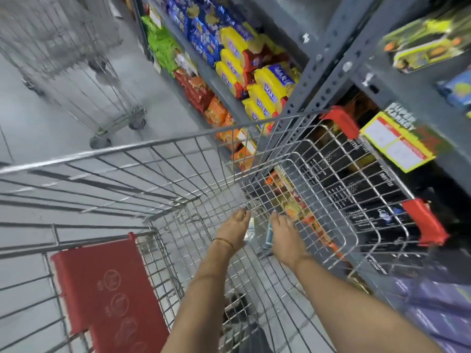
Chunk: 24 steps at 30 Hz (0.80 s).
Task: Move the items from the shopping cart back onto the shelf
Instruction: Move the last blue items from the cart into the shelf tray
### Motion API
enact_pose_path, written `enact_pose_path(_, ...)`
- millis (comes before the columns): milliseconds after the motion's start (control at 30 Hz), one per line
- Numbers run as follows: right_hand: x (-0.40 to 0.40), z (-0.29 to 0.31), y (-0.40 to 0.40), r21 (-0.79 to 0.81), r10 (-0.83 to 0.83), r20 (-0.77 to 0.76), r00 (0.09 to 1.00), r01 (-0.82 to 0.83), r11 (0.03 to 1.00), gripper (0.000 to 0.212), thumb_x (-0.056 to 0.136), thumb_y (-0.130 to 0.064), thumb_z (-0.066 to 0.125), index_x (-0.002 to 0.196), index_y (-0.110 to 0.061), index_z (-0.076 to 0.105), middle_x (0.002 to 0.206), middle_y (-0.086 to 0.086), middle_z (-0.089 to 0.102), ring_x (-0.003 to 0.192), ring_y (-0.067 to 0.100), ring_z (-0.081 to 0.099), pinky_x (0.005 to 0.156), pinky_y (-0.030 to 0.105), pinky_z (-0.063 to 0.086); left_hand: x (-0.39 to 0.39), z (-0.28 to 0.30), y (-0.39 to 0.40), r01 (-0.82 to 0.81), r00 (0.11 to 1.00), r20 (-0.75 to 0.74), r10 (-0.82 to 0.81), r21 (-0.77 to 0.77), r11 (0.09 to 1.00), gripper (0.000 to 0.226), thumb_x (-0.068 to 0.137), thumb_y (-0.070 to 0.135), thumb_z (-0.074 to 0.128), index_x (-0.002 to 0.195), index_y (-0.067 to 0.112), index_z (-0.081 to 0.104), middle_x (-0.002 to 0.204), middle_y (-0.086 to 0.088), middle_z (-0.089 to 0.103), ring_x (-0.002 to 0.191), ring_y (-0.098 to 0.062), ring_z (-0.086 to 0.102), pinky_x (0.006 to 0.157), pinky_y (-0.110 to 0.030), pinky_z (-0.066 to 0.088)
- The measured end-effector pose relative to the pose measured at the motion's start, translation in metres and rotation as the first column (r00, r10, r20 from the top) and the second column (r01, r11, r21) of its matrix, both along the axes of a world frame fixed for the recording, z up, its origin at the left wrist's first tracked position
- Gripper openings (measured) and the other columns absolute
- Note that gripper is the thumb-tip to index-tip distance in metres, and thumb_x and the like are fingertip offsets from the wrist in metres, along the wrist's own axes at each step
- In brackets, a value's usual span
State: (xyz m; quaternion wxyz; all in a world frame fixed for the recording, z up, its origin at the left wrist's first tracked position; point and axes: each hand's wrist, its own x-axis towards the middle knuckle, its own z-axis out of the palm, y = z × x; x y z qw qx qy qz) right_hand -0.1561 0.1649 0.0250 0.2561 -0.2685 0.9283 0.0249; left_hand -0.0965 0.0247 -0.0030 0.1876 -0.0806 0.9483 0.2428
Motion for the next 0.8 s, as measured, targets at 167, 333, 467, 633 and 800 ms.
enact_pose_path(167, -0.017, 0.090, 0.002, 0.066, 0.134, -0.020, 0.991, -0.133, 0.989, 0.087, 0.075, -0.021, 0.077, 0.145, -0.009, 0.025, 0.142, 0.011, 0.040, 0.135, 0.030, 0.032, 0.121, 0.045, 0.017, -0.016, 0.088, -0.006, 0.096, 0.995, -0.004, -0.097, -0.046, 0.994, 0.089, 0.076, 0.016, 0.075, 0.145, 0.007, 0.020, 0.149, -0.012, 0.029, 0.136, -0.028, 0.030, 0.111, -0.034, 0.032)
enact_pose_path(333, -0.031, 0.201, 0.044, -0.118, 0.043, -0.126, 0.991, -0.058, 0.991, 0.075, 0.079, -0.013, 0.068, 0.143, -0.008, 0.029, 0.137, 0.010, 0.042, 0.130, 0.029, 0.034, 0.109, 0.037, 0.036, -0.048, 0.203, 0.016, 0.211, 0.972, -0.079, -0.220, -0.106, 0.972, 0.092, 0.076, 0.024, 0.075, 0.147, 0.013, 0.017, 0.151, -0.010, 0.027, 0.137, -0.028, 0.030, 0.112, -0.035, 0.031)
enact_pose_path(467, -0.042, 0.286, 0.098, -0.177, -0.078, -0.217, 0.973, 0.039, 0.983, 0.077, 0.080, -0.016, 0.069, 0.145, -0.007, 0.029, 0.142, 0.014, 0.040, 0.132, 0.032, 0.036, 0.110, 0.040, 0.036, -0.076, 0.293, 0.063, 0.352, 0.906, -0.189, -0.378, -0.161, 0.922, 0.092, 0.074, 0.028, 0.076, 0.147, 0.012, 0.021, 0.150, -0.013, 0.028, 0.137, -0.027, 0.029, 0.114, -0.029, 0.025)
enact_pose_path(633, -0.041, 0.355, 0.193, -0.266, -0.261, -0.279, 0.924, 0.187, 0.946, 0.079, 0.077, -0.025, 0.072, 0.145, -0.013, 0.033, 0.139, 0.013, 0.044, 0.129, 0.030, 0.040, 0.106, 0.037, 0.042, -0.106, 0.376, 0.156, 0.517, 0.779, -0.293, -0.555, -0.201, 0.832, 0.074, 0.084, 0.027, 0.067, 0.143, 0.005, 0.030, 0.149, -0.015, 0.032, 0.137, -0.026, 0.031, 0.111, -0.029, 0.022)
enact_pose_path(800, -0.013, 0.401, 0.317, -0.346, -0.438, -0.269, 0.858, 0.338, 0.875, 0.064, 0.066, -0.027, 0.079, 0.123, -0.011, 0.054, 0.119, 0.018, 0.061, 0.110, 0.034, 0.056, 0.092, 0.035, 0.048, -0.112, 0.420, 0.285, 0.682, 0.615, -0.342, -0.711, -0.221, 0.697, 0.080, 0.073, 0.027, 0.078, 0.140, 0.010, 0.037, 0.141, -0.017, 0.043, 0.131, -0.028, 0.040, 0.105, -0.027, 0.029)
